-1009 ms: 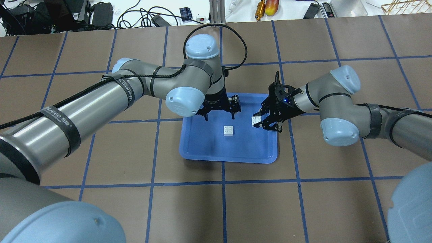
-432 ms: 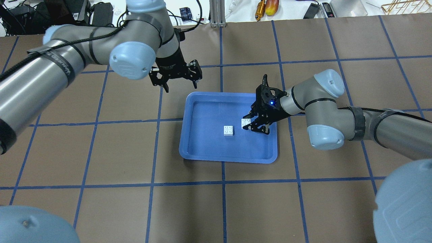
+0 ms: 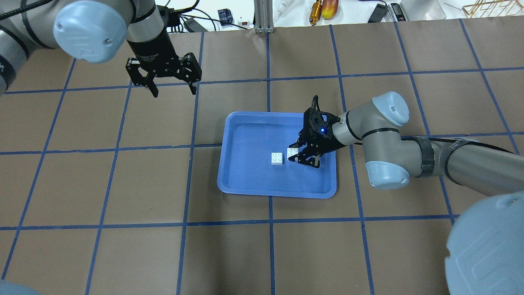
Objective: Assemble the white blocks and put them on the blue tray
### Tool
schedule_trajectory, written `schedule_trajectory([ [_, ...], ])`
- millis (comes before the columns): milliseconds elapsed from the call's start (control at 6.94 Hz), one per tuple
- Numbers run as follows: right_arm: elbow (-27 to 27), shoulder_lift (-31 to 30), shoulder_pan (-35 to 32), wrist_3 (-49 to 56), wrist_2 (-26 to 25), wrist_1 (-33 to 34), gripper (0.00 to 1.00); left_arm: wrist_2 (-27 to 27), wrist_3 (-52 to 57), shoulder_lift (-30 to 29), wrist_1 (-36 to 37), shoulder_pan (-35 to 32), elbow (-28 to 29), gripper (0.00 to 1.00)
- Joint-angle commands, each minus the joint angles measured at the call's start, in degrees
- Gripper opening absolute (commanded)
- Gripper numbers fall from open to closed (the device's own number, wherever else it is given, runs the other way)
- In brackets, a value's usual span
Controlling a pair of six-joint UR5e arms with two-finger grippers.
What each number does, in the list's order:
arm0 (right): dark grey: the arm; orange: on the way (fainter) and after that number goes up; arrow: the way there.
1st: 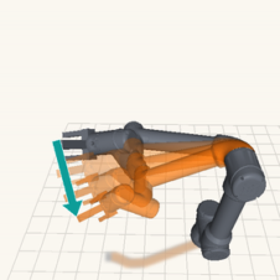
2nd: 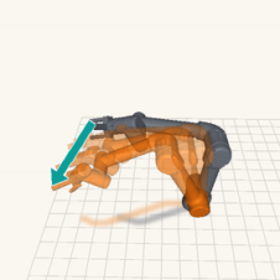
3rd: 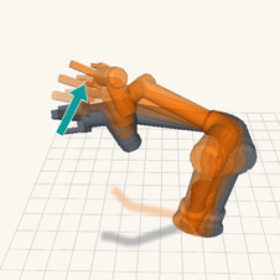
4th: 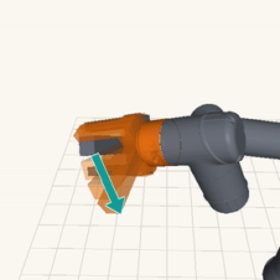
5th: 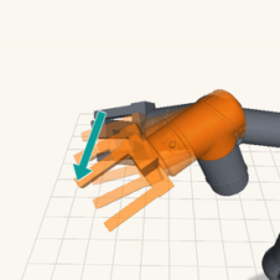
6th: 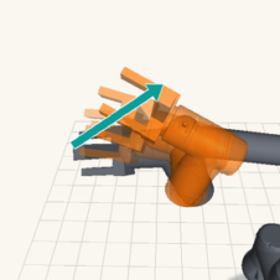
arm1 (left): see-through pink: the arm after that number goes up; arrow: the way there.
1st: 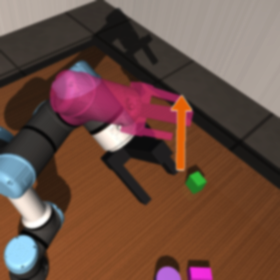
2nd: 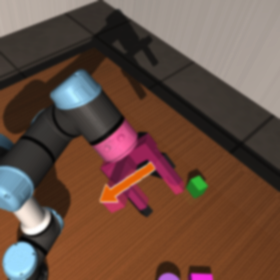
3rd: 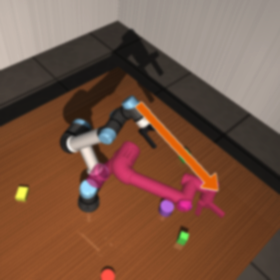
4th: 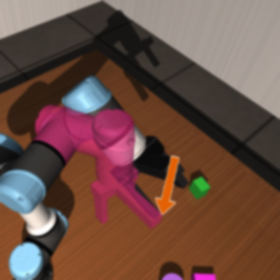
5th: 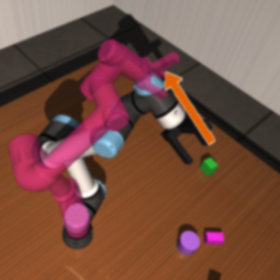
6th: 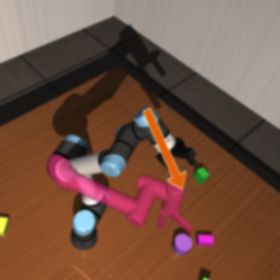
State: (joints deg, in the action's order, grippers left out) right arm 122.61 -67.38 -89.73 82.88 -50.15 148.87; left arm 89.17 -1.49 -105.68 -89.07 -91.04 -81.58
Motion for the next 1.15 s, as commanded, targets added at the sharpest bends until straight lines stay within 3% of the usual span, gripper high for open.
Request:
schedule_trajectory([
  [0, 0.3, 0.1, -0.4, -0.4, 0.2, 0.7, 0.0, 1.8, 1.3, 3.3, -2.9, 1.7, -0.3, 1.0],
  [288, 0.3, 0.7, -0.4, -0.4, 0.4, 0.8, 0.0, 1.8, 1.1, 8.0, -2.9, 2.3, -2.0, 1.0],
  [1009, 0.3, 1.0, -2.1, -2.1, 0.0, 2.2, 0.01, 2.1, 1.1, 10.8, -2.9, 2.4, -5.3, 1.0],
])
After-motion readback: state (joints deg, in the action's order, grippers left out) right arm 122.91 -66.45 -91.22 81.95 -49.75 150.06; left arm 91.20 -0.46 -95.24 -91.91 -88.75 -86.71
